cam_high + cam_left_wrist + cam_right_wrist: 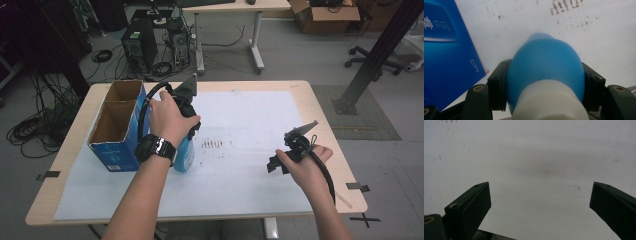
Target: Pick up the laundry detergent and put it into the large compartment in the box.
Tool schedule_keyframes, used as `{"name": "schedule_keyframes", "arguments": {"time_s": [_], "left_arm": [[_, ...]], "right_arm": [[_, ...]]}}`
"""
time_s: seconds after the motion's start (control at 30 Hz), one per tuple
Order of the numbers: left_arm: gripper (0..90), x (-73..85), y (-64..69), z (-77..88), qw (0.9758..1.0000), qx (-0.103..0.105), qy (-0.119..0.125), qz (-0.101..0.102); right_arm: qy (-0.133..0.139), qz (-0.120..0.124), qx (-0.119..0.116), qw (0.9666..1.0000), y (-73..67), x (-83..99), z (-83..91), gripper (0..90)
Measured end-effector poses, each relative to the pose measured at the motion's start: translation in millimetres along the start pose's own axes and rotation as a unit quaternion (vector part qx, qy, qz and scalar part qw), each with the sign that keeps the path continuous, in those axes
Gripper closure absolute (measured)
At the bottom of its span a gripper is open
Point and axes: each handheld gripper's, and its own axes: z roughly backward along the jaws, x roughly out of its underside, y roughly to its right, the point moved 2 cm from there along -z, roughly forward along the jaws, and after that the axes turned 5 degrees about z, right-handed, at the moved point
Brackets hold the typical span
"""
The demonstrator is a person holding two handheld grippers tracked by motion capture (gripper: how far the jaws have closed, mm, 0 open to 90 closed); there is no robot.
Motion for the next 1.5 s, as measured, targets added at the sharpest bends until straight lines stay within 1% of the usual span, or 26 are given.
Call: {"name": "schedule_keyframes", "arguments": {"time_s": [0.2,0.23,0.27,0.3,0.33,0.37,0.4,0.5,0.53,0.57,0.63,0.73,0.8,0.83,0.87,0.9,0.93,0.97,1.13,1.3,1.47,1.5], "left_arm": [[37.3,-2.9,-1.6,18.3,1.0,-0.002,0.001,-0.004],[37.3,-4.4,-2.8,25.3,1.0,-0.001,0.005,-0.005],[37.3,-4.4,-2.8,25.3,1.0,-0.001,0.005,-0.005],[37.3,-5.9,-3.5,33.4,1.0,-0.001,0.007,-0.005],[37.3,-5.9,-3.5,33.4,1.0,-0.001,0.007,-0.005],[37.3,-7.3,-3.9,39.9,0.9999,0.0,0.01,-0.006],[37.3,-7.3,-3.9,39.9,0.9999,0.0,0.01,-0.006],[37.3,-9.6,-4.1,51.1,0.9999,0.0,0.012,-0.008],[37.3,-11.2,-4.0,59.4,0.9999,0.001,0.014,-0.009],[37.3,-11.2,-4.0,59.4,0.9999,0.001,0.014,-0.009],[37.3,-12.4,-4.1,65.8,0.9998,0.002,0.015,-0.011],[37.3,-14.8,-5.2,80.6,0.9998,0.004,0.017,-0.012],[37.4,-15.3,-5.4,83.2,0.9998,0.003,0.018,-0.012],[37.4,-16.4,-6.7,90.3,0.9997,0.002,0.021,-0.012],[37.3,-16.4,-6.7,90.3,0.9997,0.002,0.021,-0.012],[37.4,-17.4,-8.6,97.7,0.9997,0.002,0.022,-0.013],[37.3,-17.9,-9.7,101.4,0.9996,0.001,0.024,-0.012],[37.4,-17.9,-9.7,101.4,0.9996,0.001,0.024,-0.012],[37.4,-19.9,-18.1,118.1,0.9996,0.003,0.026,-0.008],[37.4,-21.5,-31.7,129.8,0.9996,0.001,0.028,0.002],[37.4,-22.3,-49.9,140.1,0.9995,0.0,0.03,0.015],[37.4,-21.7,-59.0,144.4,0.9992,-0.001,0.034,0.023]], "right_arm": [[0.001,0.0,0.0,1.0,-0.5,-1.6,1.6,3.6],[0.001,0.0,0.0,1.0,-0.3,-1.8,1.7,3.6],[0.001,-0.002,0.001,1.0,-0.3,-2.0,2.0,3.6],[0.001,-0.002,0.001,1.0,-0.2,-2.2,2.2,3.6],[0.001,-0.002,0.001,1.0,-0.2,-2.2,2.2,3.6],[0.002,-0.003,-0.001,1.0,-0.1,-2.5,2.6,3.6],[0.002,-0.002,0.0,1.0,0.1,-2.7,2.8,3.6],[0.003,-0.003,-0.001,1.0,-0.2,-3.3,3.5,3.6],[0.003,-0.002,0.001,1.0,-0.2,-3.7,4.1,3.6],[0.003,-0.002,0.001,1.0,-0.2,-3.7,4.1,3.6],[0.003,-0.004,0.0,1.0,-0.3,-4.5,5.2,3.6],[0.004,-0.003,0.0,1.0,-0.1,-5.2,6.1,3.6],[0.005,-0.005,-0.001,1.0,-0.4,-5.7,6.7,3.6],[0.005,-0.004,-0.001,1.0,-0.5,-5.9,7.0,3.6],[0.005,-0.004,-0.001,1.0,-0.5,-5.9,7.0,3.6],[0.006,-0.003,-0.001,1.0,-0.7,-6.5,7.7,3.6],[0.007,-0.005,-0.001,1.0,-0.9,-6.8,8.1,3.6],[0.007,-0.005,-0.001,1.0,-0.9,-6.8,8.1,3.6],[0.009,-0.005,-0.001,0.9999,-0.5,-8.3,9.0,3.6],[0.007,-0.008,-0.001,0.9999,0.6,-9.5,8.7,3.6],[0.007,-0.01,-0.001,0.9999,0.4,-11.2,8.9,3.6],[0.009,-0.01,-0.001,0.9999,0.3,-12.0,9.3,3.6]]}}
